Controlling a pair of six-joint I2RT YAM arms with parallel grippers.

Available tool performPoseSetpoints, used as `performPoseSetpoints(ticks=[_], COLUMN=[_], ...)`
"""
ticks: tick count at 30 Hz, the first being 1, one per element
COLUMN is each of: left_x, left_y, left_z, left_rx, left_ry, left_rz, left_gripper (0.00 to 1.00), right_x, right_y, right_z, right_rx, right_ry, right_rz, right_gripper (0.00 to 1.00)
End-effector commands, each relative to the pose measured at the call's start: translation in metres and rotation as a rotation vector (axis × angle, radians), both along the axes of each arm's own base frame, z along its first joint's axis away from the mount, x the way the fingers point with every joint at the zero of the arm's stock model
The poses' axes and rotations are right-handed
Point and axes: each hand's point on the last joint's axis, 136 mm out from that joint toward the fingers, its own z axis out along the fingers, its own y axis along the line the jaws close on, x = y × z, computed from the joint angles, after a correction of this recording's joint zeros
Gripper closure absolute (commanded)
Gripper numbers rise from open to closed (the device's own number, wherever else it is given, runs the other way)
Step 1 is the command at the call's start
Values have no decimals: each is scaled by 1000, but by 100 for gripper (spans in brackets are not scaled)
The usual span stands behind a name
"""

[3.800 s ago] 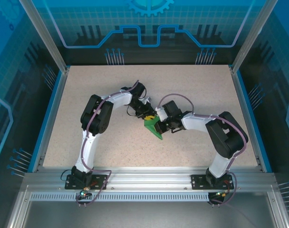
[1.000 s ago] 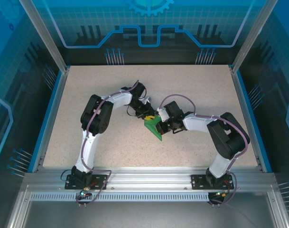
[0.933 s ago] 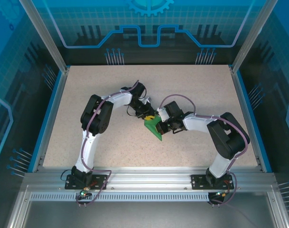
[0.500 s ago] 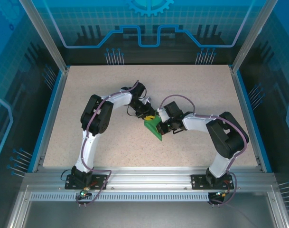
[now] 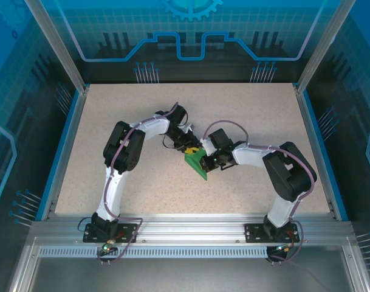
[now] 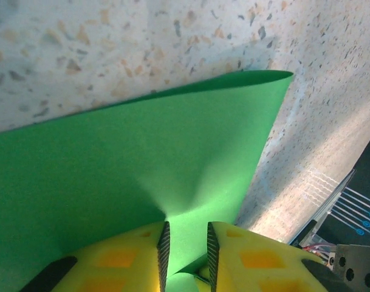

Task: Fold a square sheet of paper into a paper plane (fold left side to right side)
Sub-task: Third fold the triangle at the center of the table.

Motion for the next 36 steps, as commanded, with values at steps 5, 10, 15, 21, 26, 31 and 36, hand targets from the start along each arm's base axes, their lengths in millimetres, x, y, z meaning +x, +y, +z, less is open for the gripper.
performPoseSetpoints(ticks=[5, 10, 15, 21, 26, 31, 36], left_x=[9, 18, 3, -36, -60, -65, -65], left_y=[8, 27, 41, 30, 11, 7, 2], left_z=[31, 53, 69, 61, 49, 30, 21], left_rx=[25, 34, 16, -84, -120, -100, -103], left_ry=[-71, -148, -201, -169, -153, -121, -114], left_rz=[-24, 19, 25, -34, -100, -105, -118], left_gripper=[64, 62, 70, 82, 84, 86, 86], right_x=[-22, -22, -22, -22, -24, -24, -24], right_y=[-12, -11, -11, -11, -12, -11, -11], right_z=[-17, -19, -20, -23, -26, -26, -26], right_rx=[-87, -92, -92, -94, -102, -98, -103], right_ry=[97, 105, 106, 111, 122, 124, 127], right_rz=[38, 41, 43, 42, 41, 42, 43], right_gripper=[100, 100, 100, 100, 100, 100, 100])
